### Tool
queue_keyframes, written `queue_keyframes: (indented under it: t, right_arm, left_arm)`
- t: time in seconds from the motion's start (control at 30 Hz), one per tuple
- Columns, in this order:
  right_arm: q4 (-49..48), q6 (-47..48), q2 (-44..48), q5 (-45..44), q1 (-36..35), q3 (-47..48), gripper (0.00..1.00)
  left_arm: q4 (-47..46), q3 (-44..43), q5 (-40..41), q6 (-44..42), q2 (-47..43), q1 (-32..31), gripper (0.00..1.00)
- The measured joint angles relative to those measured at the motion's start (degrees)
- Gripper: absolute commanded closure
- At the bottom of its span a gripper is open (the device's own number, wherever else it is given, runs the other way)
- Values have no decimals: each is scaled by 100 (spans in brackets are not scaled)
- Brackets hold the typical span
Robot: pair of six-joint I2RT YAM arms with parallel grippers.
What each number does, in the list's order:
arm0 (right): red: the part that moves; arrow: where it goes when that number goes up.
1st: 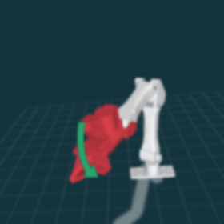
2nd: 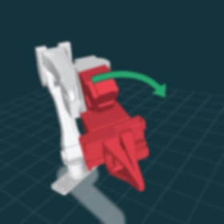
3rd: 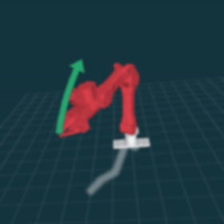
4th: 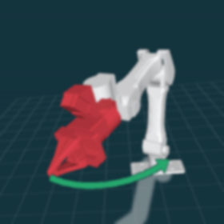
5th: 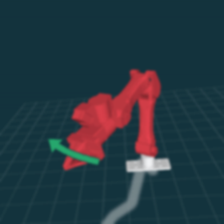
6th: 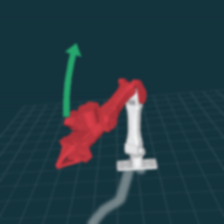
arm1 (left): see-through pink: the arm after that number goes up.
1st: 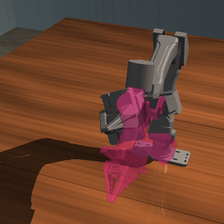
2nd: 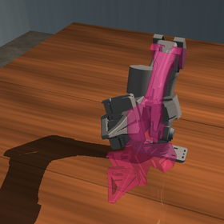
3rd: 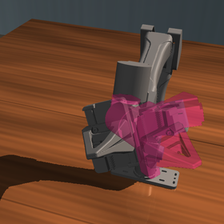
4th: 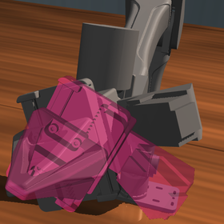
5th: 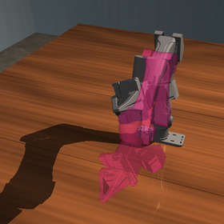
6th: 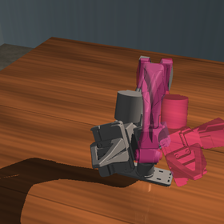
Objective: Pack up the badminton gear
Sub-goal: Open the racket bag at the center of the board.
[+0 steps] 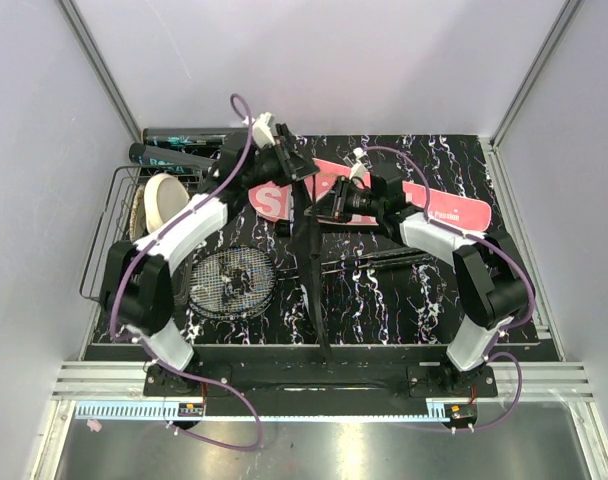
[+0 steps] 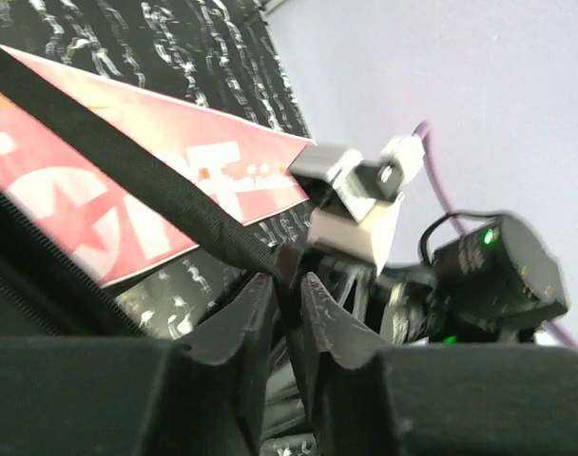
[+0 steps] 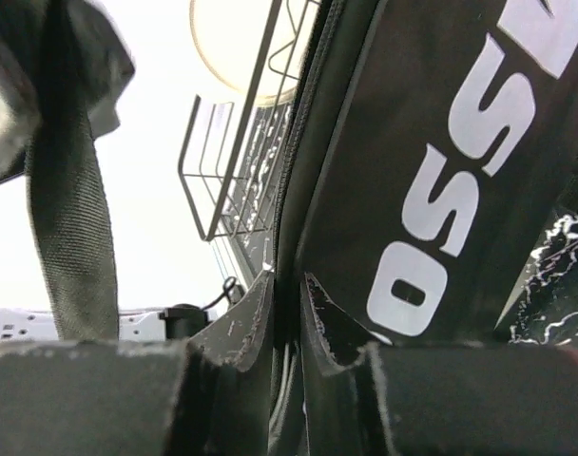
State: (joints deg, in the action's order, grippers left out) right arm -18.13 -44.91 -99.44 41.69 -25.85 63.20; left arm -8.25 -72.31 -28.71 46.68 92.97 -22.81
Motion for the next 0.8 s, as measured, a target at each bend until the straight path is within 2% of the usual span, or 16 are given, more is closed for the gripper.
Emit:
queue_keyframes:
  t: [0.07, 0.2, 0.23, 0.33, 0.43, 0.47, 0.5, 0.53, 0.57, 0.6, 0.73, 0.8]
  right_arm:
    - [-450, -334, -31, 50, 4, -216, 83]
    - [-1449, -1025, -238, 282, 37, -612, 88]
    - [-1886, -1294, -356, 365, 46, -748, 89]
    - [-2715, -1808, -662, 546, 90, -944, 90]
    - [-3222, -2116, -885, 669, 157, -1080, 90]
    - [-3327, -2173, -916, 699, 179, -1121, 90]
    - [-3397, -2216, -927, 732, 201, -1152, 90]
    - [-3460, -2240, -927, 752, 227, -1169, 90]
    - [-3499, -2245, -927, 761, 245, -1174, 90]
    - [-3519, -2229, -925, 776, 267, -1174, 90]
    - [-3456, -2133, -916, 798, 286, -1174, 90]
    - [-3386, -2070, -894, 793, 286, -1172, 91]
  left_arm:
    - [46, -490, -59, -52, 463, -120, 52]
    - [1237, -1779, 254, -614, 1370, -407, 24]
    - [1582, -2050, 446, -809, 1526, -498, 22]
    - [2354, -2162, 970, -1314, 1515, -717, 17]
    - [2817, -2175, 1333, -1661, 1401, -841, 17]
    - [2999, -2175, 1458, -1788, 1314, -846, 20]
    - [3117, -2105, 1626, -1882, 1174, -844, 27]
    - [3174, -2017, 1762, -1937, 1005, -835, 44]
    - [3195, -1860, 1915, -1971, 778, -817, 48]
    - [3191, -1622, 2122, -2002, 455, -796, 50]
    - [3141, -927, 2719, -1504, -603, -601, 47]
    - [3110, -841, 2916, -1182, -769, -472, 48]
